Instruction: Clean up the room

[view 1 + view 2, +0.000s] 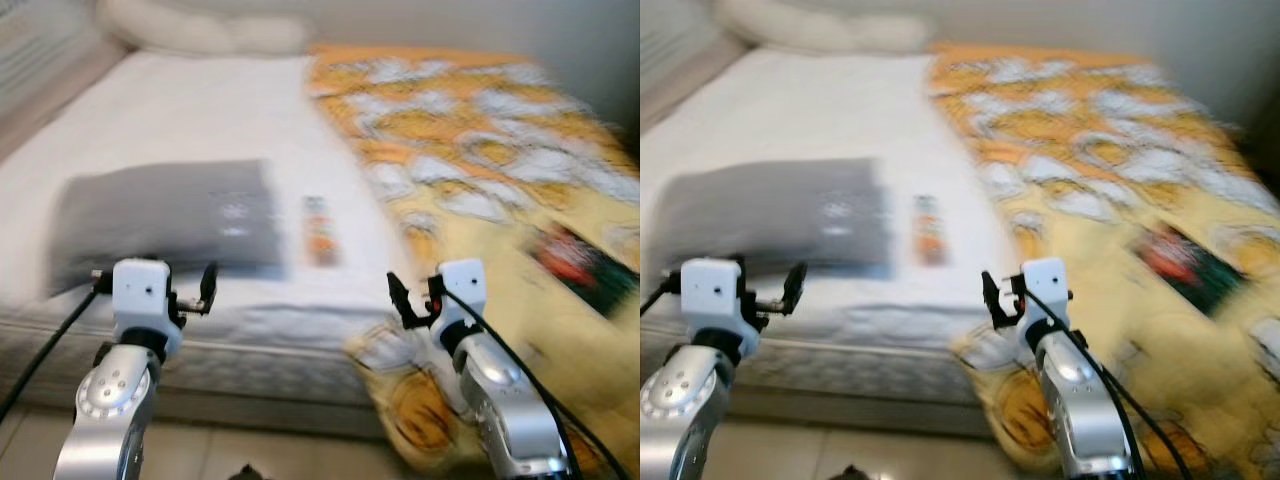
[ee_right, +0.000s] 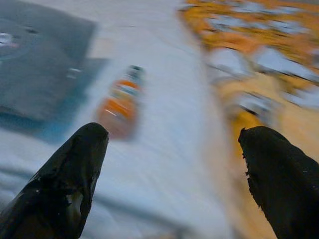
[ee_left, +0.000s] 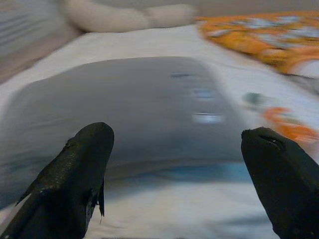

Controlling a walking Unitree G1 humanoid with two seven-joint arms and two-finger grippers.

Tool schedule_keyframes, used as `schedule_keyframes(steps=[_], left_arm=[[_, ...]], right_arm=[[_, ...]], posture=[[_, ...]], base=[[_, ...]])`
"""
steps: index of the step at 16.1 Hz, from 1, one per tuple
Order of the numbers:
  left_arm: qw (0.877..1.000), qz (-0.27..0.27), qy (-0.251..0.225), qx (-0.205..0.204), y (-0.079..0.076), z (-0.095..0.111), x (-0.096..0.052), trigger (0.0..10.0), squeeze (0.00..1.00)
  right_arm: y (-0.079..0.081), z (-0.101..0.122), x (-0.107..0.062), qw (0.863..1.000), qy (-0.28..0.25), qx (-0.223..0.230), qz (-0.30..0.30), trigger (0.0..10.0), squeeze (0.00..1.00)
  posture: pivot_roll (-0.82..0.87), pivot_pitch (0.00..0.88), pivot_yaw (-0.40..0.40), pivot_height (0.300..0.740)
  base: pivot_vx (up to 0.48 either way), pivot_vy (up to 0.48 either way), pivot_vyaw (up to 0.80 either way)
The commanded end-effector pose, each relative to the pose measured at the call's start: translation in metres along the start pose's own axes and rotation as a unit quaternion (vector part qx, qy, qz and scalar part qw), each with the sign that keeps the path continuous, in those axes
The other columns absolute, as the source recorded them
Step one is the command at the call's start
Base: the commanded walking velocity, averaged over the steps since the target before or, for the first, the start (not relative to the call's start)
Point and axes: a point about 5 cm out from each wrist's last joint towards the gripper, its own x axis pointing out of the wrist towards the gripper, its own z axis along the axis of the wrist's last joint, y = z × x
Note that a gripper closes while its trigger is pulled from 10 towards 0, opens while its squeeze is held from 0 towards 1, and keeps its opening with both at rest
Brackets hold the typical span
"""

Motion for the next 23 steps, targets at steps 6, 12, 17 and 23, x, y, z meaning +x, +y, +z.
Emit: schedule_keyframes(steps=[6,12,17,23], left_arm=[[1.000,-0.004,0.016,0.005,0.005,-0.006,-0.003,10.0,0.00],[0.988,-0.149,0.008,0.048,-0.004,0.009,0.008,10.0,0.00],[0.958,-0.274,0.028,0.084,-0.015,0.018,0.021,10.0,0.00],[0.925,-0.366,0.043,0.092,-0.028,0.028,0.025,10.0,0.00]], right_arm=[[0.008,0.008,0.007,1.000,-0.002,0.007,0.005,10.0,0.00],[0.006,0.021,0.040,0.991,0.126,0.031,-0.018,10.0,0.00],[-0.022,0.015,0.078,0.972,0.220,-0.013,-0.084,10.0,0.00],[-0.032,-0.001,0.090,0.954,0.287,0.033,-0.076,10.0,0.97]], posture=[[-0.02,0.000,-0.030,0.740],[-0.02,0.000,-0.043,0.740],[-0.01,0.000,-0.045,0.740],[0.00,0.040,-0.025,0.740]], base=[[0.340,0.000,0.27],[0.047,0.000,0.00],[0.000,0.000,0.00],[0.000,0.000,0.00]])
